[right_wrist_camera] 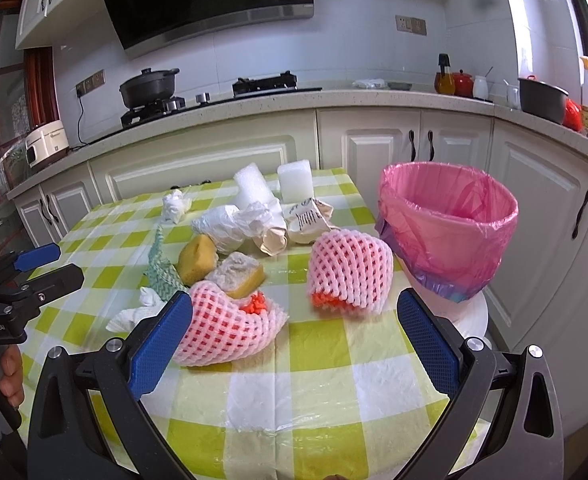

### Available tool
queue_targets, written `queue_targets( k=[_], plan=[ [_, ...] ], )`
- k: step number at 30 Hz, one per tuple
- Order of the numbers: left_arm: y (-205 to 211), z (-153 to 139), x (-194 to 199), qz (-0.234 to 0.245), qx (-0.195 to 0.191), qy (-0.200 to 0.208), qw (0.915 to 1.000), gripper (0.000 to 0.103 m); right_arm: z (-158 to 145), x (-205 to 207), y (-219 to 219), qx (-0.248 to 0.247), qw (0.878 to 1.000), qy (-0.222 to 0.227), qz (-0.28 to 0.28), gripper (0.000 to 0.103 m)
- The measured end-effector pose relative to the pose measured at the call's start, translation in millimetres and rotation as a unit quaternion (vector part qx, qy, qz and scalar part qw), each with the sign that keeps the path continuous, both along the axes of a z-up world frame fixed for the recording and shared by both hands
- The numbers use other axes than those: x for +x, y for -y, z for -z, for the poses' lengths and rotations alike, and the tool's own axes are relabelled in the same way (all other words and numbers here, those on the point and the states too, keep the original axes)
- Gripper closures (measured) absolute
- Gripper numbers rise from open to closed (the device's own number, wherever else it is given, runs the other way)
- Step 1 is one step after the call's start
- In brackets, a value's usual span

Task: Collect trash
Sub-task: 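Grasp the pink foam net with the right tool while the left tool grasps a white tissue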

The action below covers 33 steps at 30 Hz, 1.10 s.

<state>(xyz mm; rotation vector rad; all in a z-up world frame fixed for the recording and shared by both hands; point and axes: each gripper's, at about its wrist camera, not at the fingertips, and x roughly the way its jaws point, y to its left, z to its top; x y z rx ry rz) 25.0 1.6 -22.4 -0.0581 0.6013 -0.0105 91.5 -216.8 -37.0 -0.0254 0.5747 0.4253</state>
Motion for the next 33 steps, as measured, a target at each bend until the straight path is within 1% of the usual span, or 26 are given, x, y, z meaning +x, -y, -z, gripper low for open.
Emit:
queue_targets(
  k=[3, 5, 8, 10, 13, 15, 20, 22, 23, 24, 25, 26, 28, 30, 33],
  plan=[
    [-0.7, 13.9, 9.9, 0.002, -0.001, -0.023, 0.9997, 0.005, 8.0, 13.0, -0.5, -0.007, 1.000, -0.014, 0.001, 0.007],
    [-2.0, 23.8, 16.1, 0.006, -0.005, -0.040, 0.9992, 0.006, 14.2, 25.9, 0.2, -0.015, 0.999, -0.028, 0.004, 0.007],
    [-3.9, 40.8, 27.0, 0.011, -0.011, -0.069, 0.9975, 0.017, 26.1, 46.7, 1.4, -0.021, 0.998, -0.056, 0.004, 0.007],
    [-4.6, 50.1, 33.4, 0.014, -0.011, -0.084, 0.9963, 0.030, 33.6, 61.1, 1.8, -0.030, 0.997, -0.072, 0.008, 0.007],
    [-7.4, 63.6, 44.5, 0.019, -0.020, -0.108, 0.9938, 0.038, 43.5, 84.1, 2.1, -0.046, 0.994, -0.098, 0.014, 0.007],
    [-7.5, 72.3, 51.2, 0.022, -0.017, -0.122, 0.9921, 0.040, 45.5, 95.7, 3.9, -0.047, 0.993, -0.105, 0.018, 0.007],
    [-4.9, 88.1, 60.9, 0.028, -0.014, -0.151, 0.9881, 0.052, 49.2, 126.0, -3.6, -0.061, 0.990, -0.127, 0.013, 0.007],
    [-5.3, 91.4, 63.8, 0.030, -0.017, -0.157, 0.9870, 0.064, 52.3, 135.9, -5.7, -0.062, 0.989, -0.136, 0.013, 0.007],
    [-5.3, 91.6, 63.8, 0.032, -0.019, -0.159, 0.9866, 0.068, 54.1, 140.2, -6.1, -0.062, 0.988, -0.141, 0.014, 0.007],
    [-5.6, 91.8, 64.5, 0.034, -0.021, -0.161, 0.9861, 0.075, 55.8, 143.5, -6.0, -0.060, 0.987, -0.145, 0.016, 0.017],
    [-6.2, 91.8, 65.6, 0.035, -0.020, -0.163, 0.9857, 0.076, 57.7, 146.4, -5.7, -0.059, 0.987, -0.150, 0.016, 0.027],
    [-6.1, 91.2, 65.7, 0.035, -0.021, -0.164, 0.9856, 0.076, 60.8, 148.9, -6.0, -0.057, 0.985, -0.160, 0.011, 0.039],
    [-7.1, 89.2, 65.7, 0.035, -0.023, -0.167, 0.9851, 0.078, 62.5, 148.7, -5.3, -0.055, 0.985, -0.164, 0.012, 0.047],
    [-6.8, 86.5, 63.9, 0.034, -0.022, -0.167, 0.9851, 0.078, 60.2, 144.9, -4.3, -0.055, 0.986, -0.160, 0.011, 0.059],
    [-5.3, 78.3, 60.4, 0.034, -0.019, -0.165, 0.9855, 0.079, 57.1, 141.5, -0.1, -0.048, 0.986, -0.157, 0.007, 0.065]
  ],
)
